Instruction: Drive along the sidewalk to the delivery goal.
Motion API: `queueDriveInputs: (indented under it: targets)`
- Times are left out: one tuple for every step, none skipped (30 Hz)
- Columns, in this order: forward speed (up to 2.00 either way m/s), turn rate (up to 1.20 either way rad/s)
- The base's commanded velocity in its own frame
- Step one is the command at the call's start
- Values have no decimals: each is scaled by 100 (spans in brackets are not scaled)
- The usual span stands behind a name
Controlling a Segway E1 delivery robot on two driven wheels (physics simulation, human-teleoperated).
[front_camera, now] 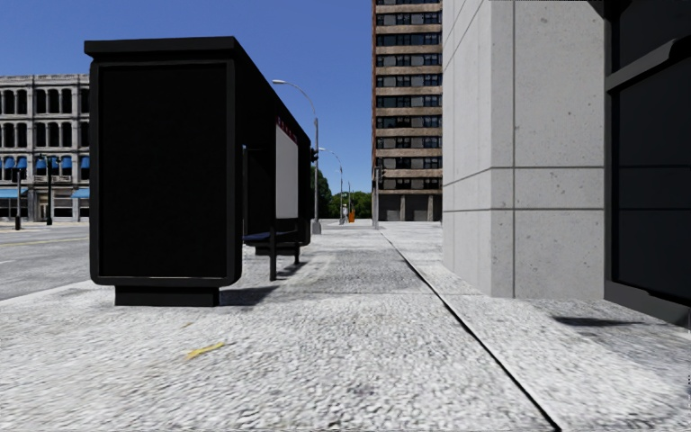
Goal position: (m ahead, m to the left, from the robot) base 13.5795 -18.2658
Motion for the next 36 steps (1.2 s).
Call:
queueDriveInputs:
  targets:
    - [200, 0]
    - [200, 0]
    - [200, 0]
    - [200, 0]
    - [200, 0]
    - [200, 0]
    - [200, 0]
    - [200, 0]
    - [200, 0]
    - [200, 0]
    - [200, 0]
    - [200, 0]
    - [200, 0]
    - [200, -1]
    - [200, -3]
    - [200, -3]
    - [200, -3]
    - [200, -4]
    - [200, -4]
    - [200, -8]
    - [200, -12]
    - [200, -16]
    - [200, -17]
    - [200, -17]
    - [200, -17]
    - [200, -17]
    - [200, -17]
    - [200, -17]
    - [200, -17]
    - [200, -17]
    - [200, -17]
    - [200, -17]
    - [200, -18]
    - [200, -18]
    - [200, -18]
    - [200, -18]
